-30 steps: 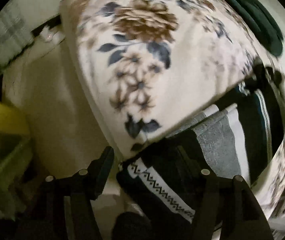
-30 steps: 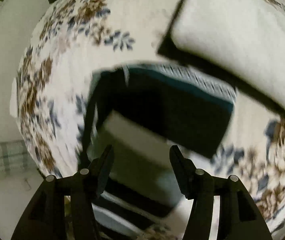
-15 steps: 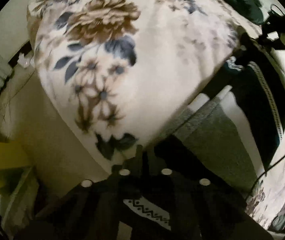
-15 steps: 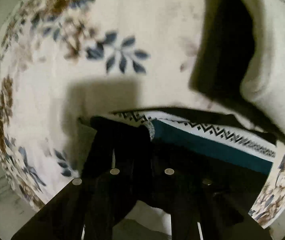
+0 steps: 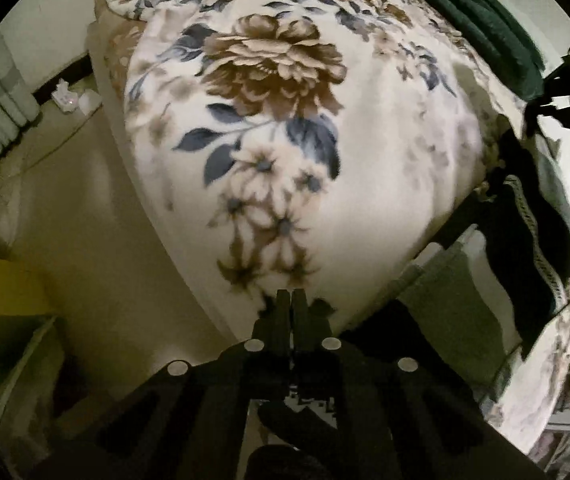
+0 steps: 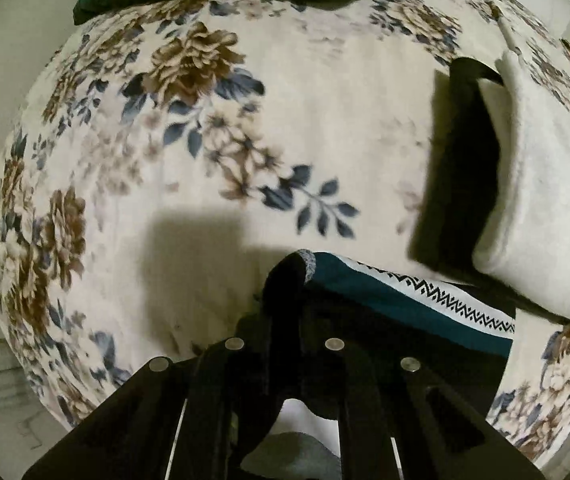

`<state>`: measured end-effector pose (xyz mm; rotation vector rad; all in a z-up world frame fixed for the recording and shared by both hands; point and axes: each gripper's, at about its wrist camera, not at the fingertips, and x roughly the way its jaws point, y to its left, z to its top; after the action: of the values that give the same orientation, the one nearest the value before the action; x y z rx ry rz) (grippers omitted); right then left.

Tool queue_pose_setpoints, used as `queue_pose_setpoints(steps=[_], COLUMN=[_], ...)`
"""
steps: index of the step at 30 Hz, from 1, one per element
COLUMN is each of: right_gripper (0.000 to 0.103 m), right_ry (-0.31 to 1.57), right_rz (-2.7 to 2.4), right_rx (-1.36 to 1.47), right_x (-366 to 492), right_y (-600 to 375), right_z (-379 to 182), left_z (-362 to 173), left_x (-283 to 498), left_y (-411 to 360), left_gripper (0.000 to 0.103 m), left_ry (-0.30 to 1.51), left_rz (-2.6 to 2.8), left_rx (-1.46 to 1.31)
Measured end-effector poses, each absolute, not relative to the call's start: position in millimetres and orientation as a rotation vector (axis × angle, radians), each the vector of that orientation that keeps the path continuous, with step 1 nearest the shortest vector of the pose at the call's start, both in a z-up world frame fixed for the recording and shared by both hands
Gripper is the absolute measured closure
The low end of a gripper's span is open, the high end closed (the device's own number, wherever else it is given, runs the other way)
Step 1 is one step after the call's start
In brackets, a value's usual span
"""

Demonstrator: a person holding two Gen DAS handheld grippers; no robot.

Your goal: Fold small clothes

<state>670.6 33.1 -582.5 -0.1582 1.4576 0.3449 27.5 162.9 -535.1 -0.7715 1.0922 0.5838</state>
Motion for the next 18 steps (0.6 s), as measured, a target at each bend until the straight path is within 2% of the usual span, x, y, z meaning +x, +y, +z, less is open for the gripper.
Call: queue_pose_setpoints(steps=[3,5,15,16,17,18], right_gripper=[0.093,0.093,0.09,0.088,0.08,0.067], right_ry=[1.523,1.547,1.564,1.582,1.596,1.619], right_rz=[0.324,0.319,0.334,0.352,0.363,0.384], right_rx=[-0.177,-0.178,-0.203,-0.204,-0.205,-0.192], right_x=[673,674,670,670,669,668], right_y=[32,27,17,18,18,18], right_z=[-606,-616,-616,-617,-618,-619], left_z=[-540,-544,-555,-555,-555,-556], left_x=[30,33,51,50,50,49], left_y=[164,159,134,135,138,139], left_gripper=[0.099,0.093,0.092,0.092,0.092,0.09], left_ry=[1.105,1.116,1.185,1.183,1.184,1.19], left_rz=[0.526,0.491,0.407,0.409,0.417,0.419], left_rx=[-0.818,-0.83,-0.786,-0.795,-0.807,-0.821])
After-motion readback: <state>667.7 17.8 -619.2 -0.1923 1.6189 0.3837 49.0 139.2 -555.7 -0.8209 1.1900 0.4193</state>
